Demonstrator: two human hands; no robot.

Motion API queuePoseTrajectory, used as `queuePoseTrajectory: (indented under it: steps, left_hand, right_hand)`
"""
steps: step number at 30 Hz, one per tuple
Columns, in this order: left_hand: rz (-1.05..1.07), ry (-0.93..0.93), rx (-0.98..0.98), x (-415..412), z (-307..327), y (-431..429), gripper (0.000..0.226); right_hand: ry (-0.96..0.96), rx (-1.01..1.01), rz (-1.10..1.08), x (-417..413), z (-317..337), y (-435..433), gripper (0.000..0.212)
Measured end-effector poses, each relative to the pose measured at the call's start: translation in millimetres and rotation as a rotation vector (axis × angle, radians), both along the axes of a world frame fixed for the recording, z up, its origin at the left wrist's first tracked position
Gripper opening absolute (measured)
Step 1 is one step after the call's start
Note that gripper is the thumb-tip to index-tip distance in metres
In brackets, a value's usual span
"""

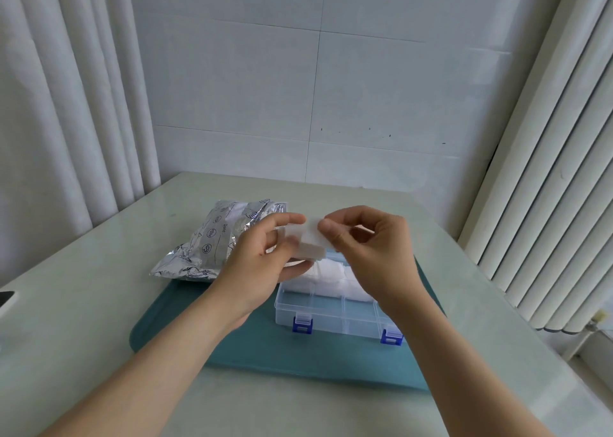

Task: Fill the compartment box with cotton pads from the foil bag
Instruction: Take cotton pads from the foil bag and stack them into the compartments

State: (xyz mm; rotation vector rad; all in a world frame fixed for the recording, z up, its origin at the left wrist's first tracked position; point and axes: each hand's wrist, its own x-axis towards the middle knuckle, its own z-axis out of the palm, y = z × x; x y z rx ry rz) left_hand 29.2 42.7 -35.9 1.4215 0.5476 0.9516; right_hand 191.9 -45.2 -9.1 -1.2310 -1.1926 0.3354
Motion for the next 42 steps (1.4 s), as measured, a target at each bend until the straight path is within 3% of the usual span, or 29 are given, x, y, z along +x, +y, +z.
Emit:
queuePoseTrajectory:
  steps: [5,12,14,17,20,33,39,42]
  left_hand:
    - [-0.106,-0.078,-0.132,-1.1,2.3,-3.8,0.032]
    - [-0.178,-0.010,-0.029,-1.8,0.9,-4.5,0.029]
    - [-0.165,-0.012,-0.039,-1.4,0.0,-2.9,0.027]
    - [-0.112,-0.024,-0.080,-2.0,0.8,-0.7,0.025]
    - [-0.097,-0.019,-0.092,-2.5,1.1,0.4,0.024]
    - [-0.080,0.045,-0.102,-2.7,-0.4,0.0,0.017]
    - [-0.117,-0.052,-0.197,-0.9,2.5,-3.2,0.018]
    - [-0.152,-0.084,-0.192,1.8,3.7,-9.9,0.017]
  right_hand:
    - [-0.198,-0.101,-0.120,-7.5,-9.8,4.2,0.013]
    - [-0.433,-0.091,-0.271,-6.9,-15.0,5.8,0.012]
    - [-0.458,-0.072,-0.226,-6.4,-14.6,4.5,0.005]
    - [-0.503,-0.042,-0.092,-2.0,-11.7,-1.1,0.019]
    - [-0.556,-0.112,-0.016,2.8,-10.8,-2.5,0.019]
    - [-0.568,-0.081,-0.013,-4.6,-10.5,-0.8,0.010]
    - [-0.555,-0.273,0.010,-4.0,-16.1,0.1,0.047]
    - [-0.430,-0.328,0.077,-20.8,-18.0,-1.1,0.066]
